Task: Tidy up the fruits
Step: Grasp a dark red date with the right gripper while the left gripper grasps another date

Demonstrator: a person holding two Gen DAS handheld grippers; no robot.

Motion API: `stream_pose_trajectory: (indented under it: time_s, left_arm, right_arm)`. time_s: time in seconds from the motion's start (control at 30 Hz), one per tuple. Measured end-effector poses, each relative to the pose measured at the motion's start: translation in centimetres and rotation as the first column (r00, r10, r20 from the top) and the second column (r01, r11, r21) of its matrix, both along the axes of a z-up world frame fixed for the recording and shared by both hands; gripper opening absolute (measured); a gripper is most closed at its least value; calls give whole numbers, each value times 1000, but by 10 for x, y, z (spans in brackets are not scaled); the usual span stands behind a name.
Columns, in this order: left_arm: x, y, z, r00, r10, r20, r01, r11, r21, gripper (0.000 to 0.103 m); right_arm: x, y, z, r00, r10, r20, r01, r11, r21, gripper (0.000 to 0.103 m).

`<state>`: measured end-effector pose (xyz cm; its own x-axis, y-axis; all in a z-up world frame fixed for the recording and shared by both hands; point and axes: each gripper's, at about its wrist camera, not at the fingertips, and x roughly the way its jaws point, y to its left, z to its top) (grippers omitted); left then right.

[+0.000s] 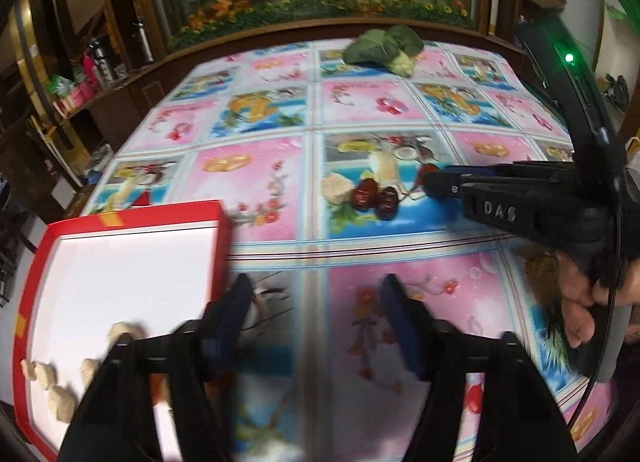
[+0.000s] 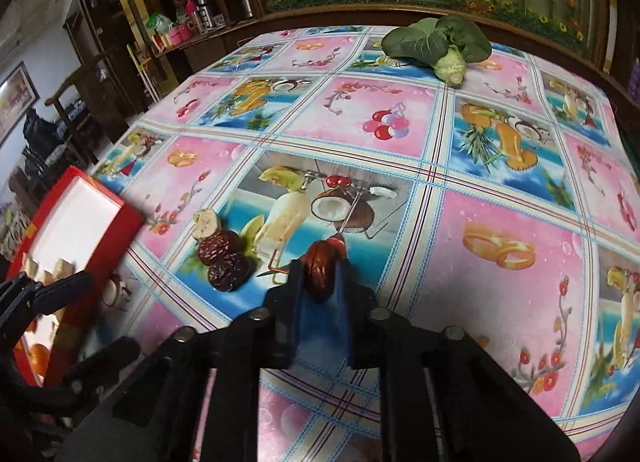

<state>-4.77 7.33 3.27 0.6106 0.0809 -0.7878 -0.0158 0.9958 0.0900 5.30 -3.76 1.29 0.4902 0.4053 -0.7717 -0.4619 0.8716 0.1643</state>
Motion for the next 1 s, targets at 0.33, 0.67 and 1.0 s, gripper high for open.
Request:
stream_pose_trajectory:
  time_s: [0.33, 0.67, 1.0]
  left_arm:
    - [41, -31, -9, 995, -79, -63, 76, 996, -52, 42]
    - [69, -39, -14, 991, -111, -79, 107, 993, -59, 27]
    - [69, -41, -16, 993, -106, -45, 102, 991, -83, 24]
  right_arm:
    - [42, -79, 18, 985, -127, -114, 153, 953, 260, 16]
    - [55, -120, 31, 964, -224, -144, 263, 888, 377, 16]
    - [47, -109, 37, 975, -195, -105, 220, 902, 371, 16]
